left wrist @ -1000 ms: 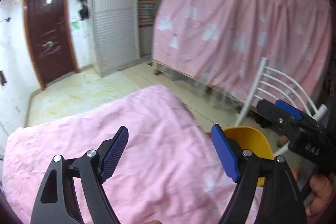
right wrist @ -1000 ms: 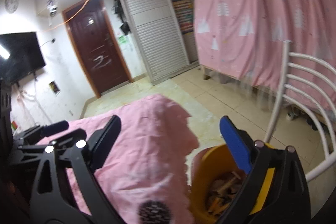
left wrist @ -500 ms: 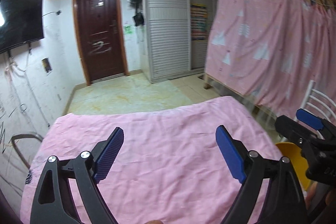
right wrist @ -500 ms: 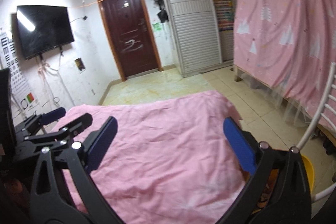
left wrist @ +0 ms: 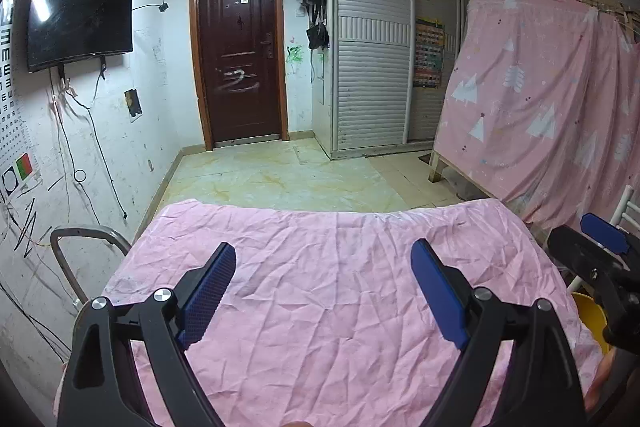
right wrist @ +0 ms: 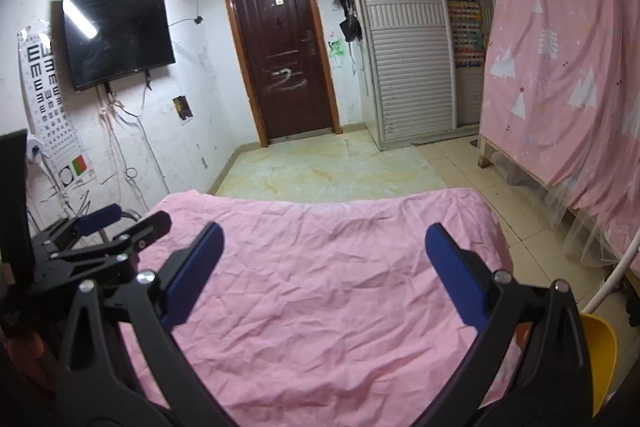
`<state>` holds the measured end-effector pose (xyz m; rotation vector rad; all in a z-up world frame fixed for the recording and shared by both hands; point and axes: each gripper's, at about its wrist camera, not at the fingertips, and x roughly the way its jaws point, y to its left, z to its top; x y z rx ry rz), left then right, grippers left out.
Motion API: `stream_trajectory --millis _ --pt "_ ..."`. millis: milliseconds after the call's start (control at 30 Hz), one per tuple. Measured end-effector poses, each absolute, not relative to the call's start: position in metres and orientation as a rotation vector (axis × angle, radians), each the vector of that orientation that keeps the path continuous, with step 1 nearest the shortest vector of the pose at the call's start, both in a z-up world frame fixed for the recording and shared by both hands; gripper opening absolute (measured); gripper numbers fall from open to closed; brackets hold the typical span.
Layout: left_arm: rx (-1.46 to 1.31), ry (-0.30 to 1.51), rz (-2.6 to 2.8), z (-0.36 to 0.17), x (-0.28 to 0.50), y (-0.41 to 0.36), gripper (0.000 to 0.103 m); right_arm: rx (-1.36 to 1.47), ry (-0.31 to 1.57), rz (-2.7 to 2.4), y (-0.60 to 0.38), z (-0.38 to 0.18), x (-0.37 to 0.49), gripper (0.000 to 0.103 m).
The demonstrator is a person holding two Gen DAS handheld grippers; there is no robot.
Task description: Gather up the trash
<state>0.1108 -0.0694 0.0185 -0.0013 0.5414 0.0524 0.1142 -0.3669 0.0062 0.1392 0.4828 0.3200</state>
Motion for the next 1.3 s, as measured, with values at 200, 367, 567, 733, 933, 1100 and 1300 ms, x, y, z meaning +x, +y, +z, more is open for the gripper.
stream_trajectory --millis 200,367,567,733,933,1100,1300 --pt "-0.017 0.538 0.068 0.020 0.108 -0.058 0.080 0.126 0.483 0.335 -0.355 0.009 0.114 0.097" --pt "-0.021 0.538 0.073 0.021 0.109 -0.053 0.080 0.122 0.481 0.341 -0.350 0.011 0.114 0.097" --pt "-0.024 0.535 0.079 0.022 0.108 -0.051 0.080 0.120 0.480 0.344 -0.348 0.011 0.114 0.097" --pt "-0.028 0.536 0.080 0.021 0.109 -0.049 0.080 0.118 0.479 0.344 -0.347 0.012 0.113 0.097" --pt "-0.033 0.541 0.077 0.021 0.110 -0.049 0.080 0.119 0.478 0.341 -0.348 0.014 0.113 0.097" --pt "-0.036 0.547 0.080 0.019 0.110 -0.049 0.080 0.119 0.475 0.343 -0.349 0.015 0.112 0.097" --pt "-0.036 0.547 0.083 0.019 0.110 -0.049 0.080 0.118 0.475 0.342 -0.348 0.015 0.112 0.097"
